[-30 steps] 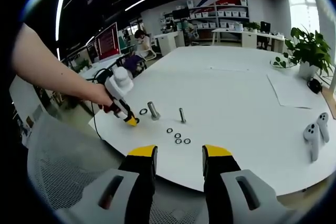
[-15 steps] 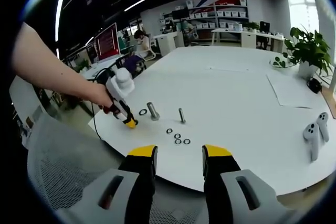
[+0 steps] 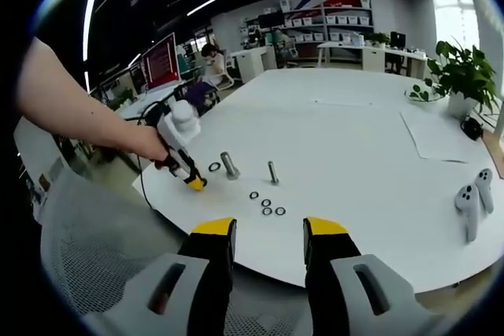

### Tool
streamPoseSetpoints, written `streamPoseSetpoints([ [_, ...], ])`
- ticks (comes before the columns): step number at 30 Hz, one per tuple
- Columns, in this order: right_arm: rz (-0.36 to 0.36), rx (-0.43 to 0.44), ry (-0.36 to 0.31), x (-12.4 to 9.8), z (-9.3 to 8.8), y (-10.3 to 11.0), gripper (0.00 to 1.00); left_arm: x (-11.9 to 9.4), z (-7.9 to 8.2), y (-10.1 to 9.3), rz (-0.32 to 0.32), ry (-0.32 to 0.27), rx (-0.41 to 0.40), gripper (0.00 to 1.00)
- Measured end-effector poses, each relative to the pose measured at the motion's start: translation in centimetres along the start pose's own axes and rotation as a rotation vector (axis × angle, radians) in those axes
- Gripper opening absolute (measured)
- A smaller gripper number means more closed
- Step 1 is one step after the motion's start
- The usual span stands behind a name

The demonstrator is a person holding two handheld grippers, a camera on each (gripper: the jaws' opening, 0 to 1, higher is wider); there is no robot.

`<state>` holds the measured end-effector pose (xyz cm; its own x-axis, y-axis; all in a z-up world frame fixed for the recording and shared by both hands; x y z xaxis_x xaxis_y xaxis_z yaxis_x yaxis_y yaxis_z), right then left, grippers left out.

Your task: Place the washer onto the threaded stud by aligning its center hole with the stud, sliding it down to the base, and recovering from edge contact or off-axis alignment until the washer reaches the visible bottom stop.

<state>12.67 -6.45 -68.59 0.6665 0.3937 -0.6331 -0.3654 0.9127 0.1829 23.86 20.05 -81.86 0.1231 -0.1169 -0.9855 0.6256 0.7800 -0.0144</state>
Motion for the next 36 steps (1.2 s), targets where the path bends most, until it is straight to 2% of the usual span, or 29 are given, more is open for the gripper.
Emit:
streamPoseSetpoints([
  [3, 0.001, 0.000, -0.002, 0.0, 0.0, 0.0, 0.37, -0.2, -0.4, -0.1, 0.000, -0.047, 0.038, 0.19],
  [5, 0.001, 0.001, -0.004, 0.0, 0.0, 0.0, 0.37, 0.0, -0.4, 0.2, -0.003, -0.051, 0.045, 0.19],
  [9, 0.001, 0.000, -0.004, 0.0, 0.0, 0.0, 0.37, 0.1, 0.0, 0.1, 0.002, -0.025, 0.067, 0.19],
  [12, -0.001, 0.000, -0.006, 0.0, 0.1, 0.0, 0.37, 0.1, 0.1, -0.2, -0.003, -0.006, 0.135, 0.19],
  [21, -0.004, 0.003, -0.006, -0.1, 0.0, -0.1, 0.37, 0.0, 0.2, 0.1, -0.024, 0.037, 0.157, 0.18],
  [29, -0.001, 0.005, -0.007, -0.1, 0.1, 0.0, 0.37, -0.1, 0.2, 0.1, -0.025, 0.037, 0.200, 0.18],
  [36, 0.000, 0.008, -0.005, 0.0, 0.1, -0.1, 0.37, -0.6, 0.9, 0.0, -0.032, 0.025, 0.227, 0.18],
])
Point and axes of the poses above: the point that each gripper's makers call its tool centre point, and the gripper's own axes: x roughly forward along the fingers, y roughly to its left, z roughly out of its top, the point moved 4 cm from there along -x, roughly backward along the fingers, and after that the axes turned 3 degrees about y, right-handed, at the moved point
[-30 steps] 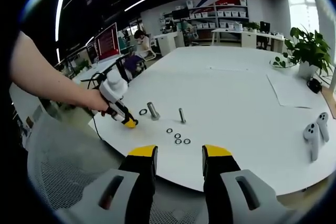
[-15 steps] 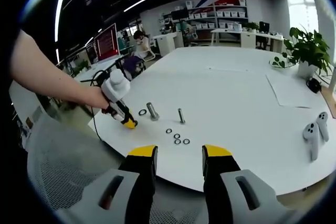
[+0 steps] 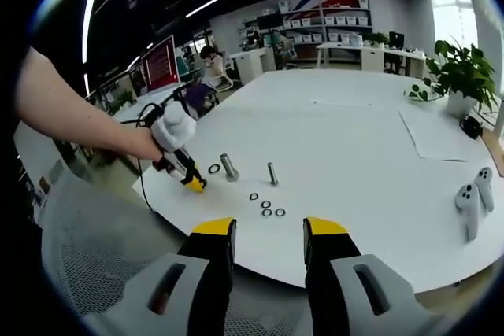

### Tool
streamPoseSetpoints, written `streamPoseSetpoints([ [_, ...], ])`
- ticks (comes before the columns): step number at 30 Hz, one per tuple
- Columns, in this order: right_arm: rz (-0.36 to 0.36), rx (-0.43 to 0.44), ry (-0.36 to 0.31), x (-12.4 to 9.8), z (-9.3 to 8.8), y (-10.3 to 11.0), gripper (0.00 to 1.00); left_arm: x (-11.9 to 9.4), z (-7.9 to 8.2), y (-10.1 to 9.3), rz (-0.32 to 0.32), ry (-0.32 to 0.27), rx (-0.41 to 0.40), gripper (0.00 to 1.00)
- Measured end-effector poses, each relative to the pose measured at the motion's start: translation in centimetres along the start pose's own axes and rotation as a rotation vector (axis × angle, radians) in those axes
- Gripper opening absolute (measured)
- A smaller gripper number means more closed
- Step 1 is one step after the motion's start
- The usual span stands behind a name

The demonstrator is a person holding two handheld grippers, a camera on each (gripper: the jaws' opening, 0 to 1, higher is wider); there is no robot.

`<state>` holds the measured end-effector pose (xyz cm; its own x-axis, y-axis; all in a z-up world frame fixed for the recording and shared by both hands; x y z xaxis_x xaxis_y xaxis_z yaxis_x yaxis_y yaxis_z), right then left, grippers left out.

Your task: Place the washer onto the threaded stud by aligning its center hole with the stud, sliding it down to the base, and recovering from edge contact or off-axis alignment until the washer reaches the visible bottom stop.

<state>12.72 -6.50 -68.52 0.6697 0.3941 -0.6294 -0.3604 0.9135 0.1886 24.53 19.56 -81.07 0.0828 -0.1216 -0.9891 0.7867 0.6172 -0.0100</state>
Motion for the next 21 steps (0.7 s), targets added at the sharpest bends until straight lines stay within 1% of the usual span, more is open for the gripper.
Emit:
streamPoseSetpoints([
  [4, 0.001, -0.001, 0.002, 0.0, 0.0, 0.0, 0.37, -0.5, 0.4, 0.1, 0.000, -0.007, 0.012, 0.19],
  [9, 0.000, 0.002, 0.001, 0.0, 0.0, -0.1, 0.37, -1.6, 1.3, 0.2, 0.011, -0.017, 0.096, 0.19],
  [11, 0.001, 0.001, 0.000, 0.0, 0.0, 0.0, 0.37, -2.2, 1.7, 0.3, 0.011, -0.025, 0.109, 0.19],
  [13, 0.001, 0.002, 0.000, 0.0, 0.0, 0.0, 0.37, -2.9, 2.3, 0.5, 0.009, -0.047, 0.124, 0.19],
  [17, 0.001, 0.003, -0.003, 0.0, 0.0, 0.0, 0.37, -3.8, 3.4, 0.8, 0.008, -0.069, 0.155, 0.19],
  [21, 0.000, 0.004, -0.004, 0.0, 0.0, -0.1, 0.37, -4.9, 4.6, 0.5, 0.007, -0.091, 0.180, 0.19],
])
Point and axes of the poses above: the point that each gripper's makers call its tool centre point, and the gripper's own axes: x roughly forward along the fingers, y roughly to its left, z roughly out of its top, the point moved 4 cm from there along -x, roughly backward along the fingers, and after that the axes turned 3 degrees about y, right-handed, at the moved point
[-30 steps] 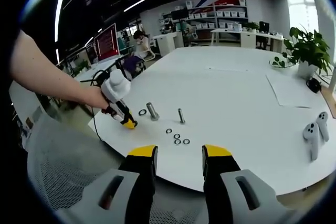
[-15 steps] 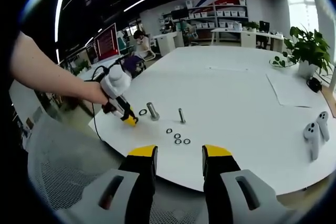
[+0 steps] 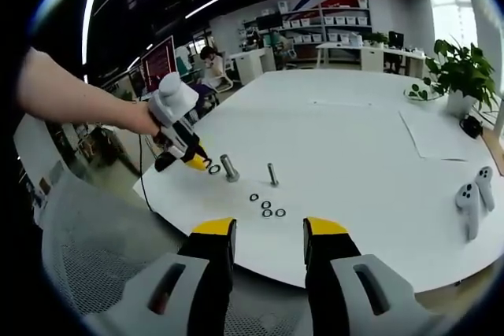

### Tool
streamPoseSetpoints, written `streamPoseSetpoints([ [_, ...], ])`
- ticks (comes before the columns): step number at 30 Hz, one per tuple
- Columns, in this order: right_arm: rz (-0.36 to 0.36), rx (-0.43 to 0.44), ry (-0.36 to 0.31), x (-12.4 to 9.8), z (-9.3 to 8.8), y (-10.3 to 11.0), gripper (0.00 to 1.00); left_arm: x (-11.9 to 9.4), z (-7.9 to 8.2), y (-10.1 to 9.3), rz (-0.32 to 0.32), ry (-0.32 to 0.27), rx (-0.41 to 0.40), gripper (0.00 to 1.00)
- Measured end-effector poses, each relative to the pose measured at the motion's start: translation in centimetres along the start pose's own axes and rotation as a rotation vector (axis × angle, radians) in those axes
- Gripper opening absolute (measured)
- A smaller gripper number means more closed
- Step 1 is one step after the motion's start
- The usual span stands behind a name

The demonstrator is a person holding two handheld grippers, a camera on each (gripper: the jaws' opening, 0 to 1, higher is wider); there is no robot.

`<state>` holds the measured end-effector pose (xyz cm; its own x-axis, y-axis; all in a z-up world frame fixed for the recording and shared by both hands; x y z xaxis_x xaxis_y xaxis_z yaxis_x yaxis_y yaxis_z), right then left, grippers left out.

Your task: Place the washer onto the threaded stud by aligning its center hole with the stud, sliding it down to the base, and recovering from edge contact or off-axis alignment until the washer reaches the visible bottom stop.

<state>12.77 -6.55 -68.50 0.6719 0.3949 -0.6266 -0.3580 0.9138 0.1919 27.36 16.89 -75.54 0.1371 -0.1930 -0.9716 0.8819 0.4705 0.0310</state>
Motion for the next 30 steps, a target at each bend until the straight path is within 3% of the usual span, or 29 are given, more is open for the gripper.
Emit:
streamPoseSetpoints([
  [12, -0.004, 0.006, -0.005, 0.0, 0.0, -0.1, 0.37, -0.3, 3.0, 0.2, -0.008, -0.025, 0.062, 0.19],
  [30, -0.011, 0.005, -0.005, -0.1, 0.0, -0.2, 0.37, 1.1, 3.9, 0.1, -0.016, 0.005, 0.110, 0.19],
])
Point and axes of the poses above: the point that each gripper's makers call its tool centre point, and the gripper's own axes: x roughly forward along the fingers, y roughly to its left, z roughly out of its top, the point moved 4 cm from there along -x, roughly backward along the fingers, and after that the axes turned 3 degrees about y, right-handed, at the moved point
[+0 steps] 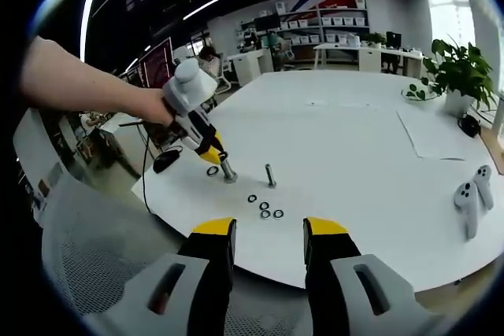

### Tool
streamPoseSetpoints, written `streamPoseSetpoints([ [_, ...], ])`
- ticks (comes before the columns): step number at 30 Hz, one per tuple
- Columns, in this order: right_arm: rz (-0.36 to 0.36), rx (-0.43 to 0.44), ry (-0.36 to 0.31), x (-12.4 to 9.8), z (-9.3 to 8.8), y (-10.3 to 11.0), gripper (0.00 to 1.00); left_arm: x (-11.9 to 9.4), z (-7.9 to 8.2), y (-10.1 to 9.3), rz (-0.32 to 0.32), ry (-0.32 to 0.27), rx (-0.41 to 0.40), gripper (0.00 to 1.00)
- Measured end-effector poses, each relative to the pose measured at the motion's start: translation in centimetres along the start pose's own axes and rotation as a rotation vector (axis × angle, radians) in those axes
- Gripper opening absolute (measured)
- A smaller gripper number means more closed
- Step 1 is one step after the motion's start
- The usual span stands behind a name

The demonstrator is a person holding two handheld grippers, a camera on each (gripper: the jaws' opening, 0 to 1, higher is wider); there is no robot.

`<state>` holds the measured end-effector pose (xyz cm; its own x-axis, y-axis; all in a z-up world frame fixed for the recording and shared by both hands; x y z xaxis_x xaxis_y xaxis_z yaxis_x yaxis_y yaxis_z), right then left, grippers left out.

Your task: Place the washer onto the threaded stud by aligning its center hole with the stud, sliding it down to the base, and recovering from edge contact or off-axis alignment until the washer reaches the visible bottom stop.

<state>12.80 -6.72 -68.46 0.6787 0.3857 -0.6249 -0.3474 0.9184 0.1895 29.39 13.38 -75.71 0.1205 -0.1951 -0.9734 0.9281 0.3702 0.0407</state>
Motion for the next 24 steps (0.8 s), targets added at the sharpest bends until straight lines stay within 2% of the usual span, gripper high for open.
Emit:
streamPoseSetpoints([
  [12, -0.010, 0.005, 0.005, 0.0, -0.1, -0.1, 0.37, 1.8, -0.1, -0.4, -0.018, 0.038, 0.028, 0.19],
  [19, -0.012, -0.002, 0.010, 0.0, -0.2, -0.1, 0.36, 3.6, -0.6, -0.1, -0.017, 0.064, 0.033, 0.19],
  [24, -0.013, -0.006, 0.012, 0.0, -0.2, -0.2, 0.36, 4.6, -0.6, -0.6, -0.020, 0.083, 0.039, 0.19],
])
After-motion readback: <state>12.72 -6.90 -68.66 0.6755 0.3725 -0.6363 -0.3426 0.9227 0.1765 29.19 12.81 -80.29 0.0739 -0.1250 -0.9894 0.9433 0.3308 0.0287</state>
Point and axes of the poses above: the point that each gripper's makers call its tool centre point, and the gripper's own axes: x roughly forward along the fingers, y roughly to its left, z roughly out of its top, the point moved 4 cm from there along -x, roughly backward along the fingers, and after that the axes turned 3 degrees about y, right-handed, at the moved point
